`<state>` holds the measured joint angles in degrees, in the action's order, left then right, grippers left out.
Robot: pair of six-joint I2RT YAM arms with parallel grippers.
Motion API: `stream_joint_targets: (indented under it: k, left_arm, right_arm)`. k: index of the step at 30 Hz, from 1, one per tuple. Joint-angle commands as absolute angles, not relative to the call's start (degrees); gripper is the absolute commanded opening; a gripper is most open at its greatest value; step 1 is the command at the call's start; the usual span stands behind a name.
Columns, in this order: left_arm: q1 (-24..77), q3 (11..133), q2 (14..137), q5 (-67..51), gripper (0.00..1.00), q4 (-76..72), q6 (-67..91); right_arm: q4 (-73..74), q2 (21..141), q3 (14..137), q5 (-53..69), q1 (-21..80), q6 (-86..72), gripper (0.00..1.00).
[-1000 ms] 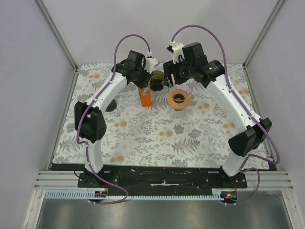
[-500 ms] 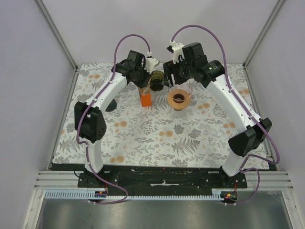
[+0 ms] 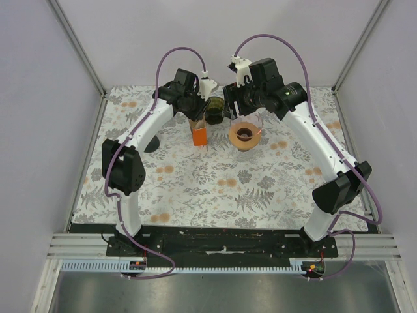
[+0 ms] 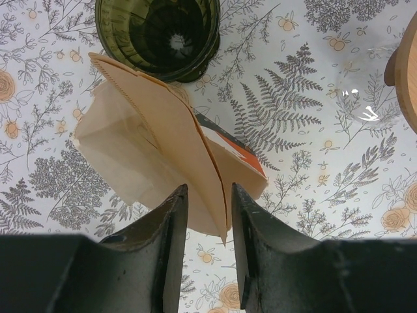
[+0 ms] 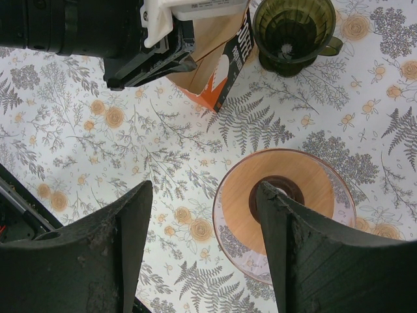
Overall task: Place the coffee filter in the dripper
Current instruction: Pick up the coffee filter from the coffee filter holder.
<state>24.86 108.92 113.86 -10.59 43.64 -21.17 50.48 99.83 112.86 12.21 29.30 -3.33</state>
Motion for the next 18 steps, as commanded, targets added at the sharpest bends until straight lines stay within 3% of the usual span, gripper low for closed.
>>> stream_joint_targets:
  k: [1, 18]
  left_arm:
    - [24.7, 111.3, 114.4, -9.5, 0.39, 43.1, -22.9]
    - [24.7, 111.7, 115.1, -6.2, 0.33, 43.2, -23.9]
  right_arm:
    - [50.1, 99.3, 113.3, 13.0, 29.2, -2.8, 0.72]
    - [50.1, 99.4, 113.1, 12.9, 29.2, -2.8, 0.72]
